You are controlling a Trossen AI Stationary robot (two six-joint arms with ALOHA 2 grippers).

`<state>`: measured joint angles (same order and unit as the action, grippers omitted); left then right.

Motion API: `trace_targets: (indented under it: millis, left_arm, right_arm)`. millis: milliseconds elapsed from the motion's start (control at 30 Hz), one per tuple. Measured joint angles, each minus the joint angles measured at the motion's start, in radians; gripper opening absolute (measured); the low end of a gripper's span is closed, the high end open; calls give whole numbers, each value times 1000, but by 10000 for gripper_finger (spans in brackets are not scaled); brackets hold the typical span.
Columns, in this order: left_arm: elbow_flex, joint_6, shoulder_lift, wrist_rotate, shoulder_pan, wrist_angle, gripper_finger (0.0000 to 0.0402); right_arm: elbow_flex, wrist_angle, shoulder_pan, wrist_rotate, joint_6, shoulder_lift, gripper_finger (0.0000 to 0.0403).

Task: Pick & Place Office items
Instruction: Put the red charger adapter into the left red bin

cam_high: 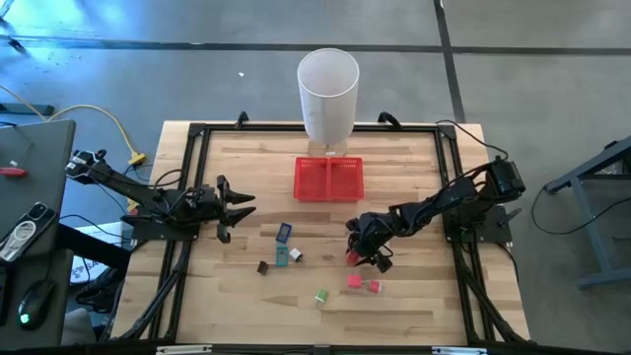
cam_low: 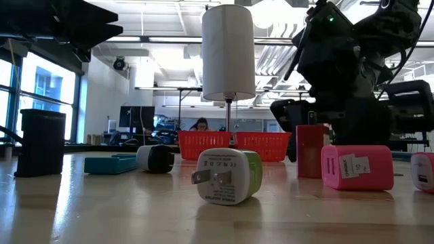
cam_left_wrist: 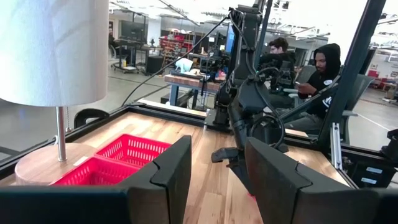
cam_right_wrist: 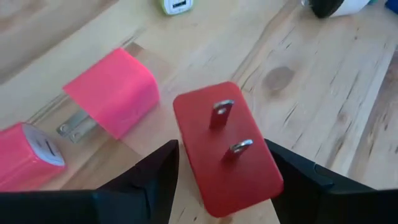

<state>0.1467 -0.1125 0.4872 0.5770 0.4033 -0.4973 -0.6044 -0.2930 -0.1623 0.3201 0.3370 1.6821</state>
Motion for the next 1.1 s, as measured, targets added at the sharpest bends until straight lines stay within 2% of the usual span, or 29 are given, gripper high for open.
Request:
trace_targets:
  millis: [267,400,600,733,867,1100]
  left_arm:
    - [0,0,0,0,0,3,146]
    - [0,0,0,0,0,3,146]
    - [0,0,0,0,0,3,146]
    - [0,0,0,0,0,3,146]
    - [0,0,0,0,0,3,146]
    - [0,0,0,0,0,2,146]
  right_arm:
    - [1,2,-1,-6,0,0,202]
    - [1,2,-1,-6,-18,0,174]
    - [1,2,-1,-6,-31,0,111]
    - [1,-3,-1,-16,-71,0,105]
    - [1,-3,-8,-93,-134,-9,106]
    - [1,-2,-49,-343,-157,-89,105]
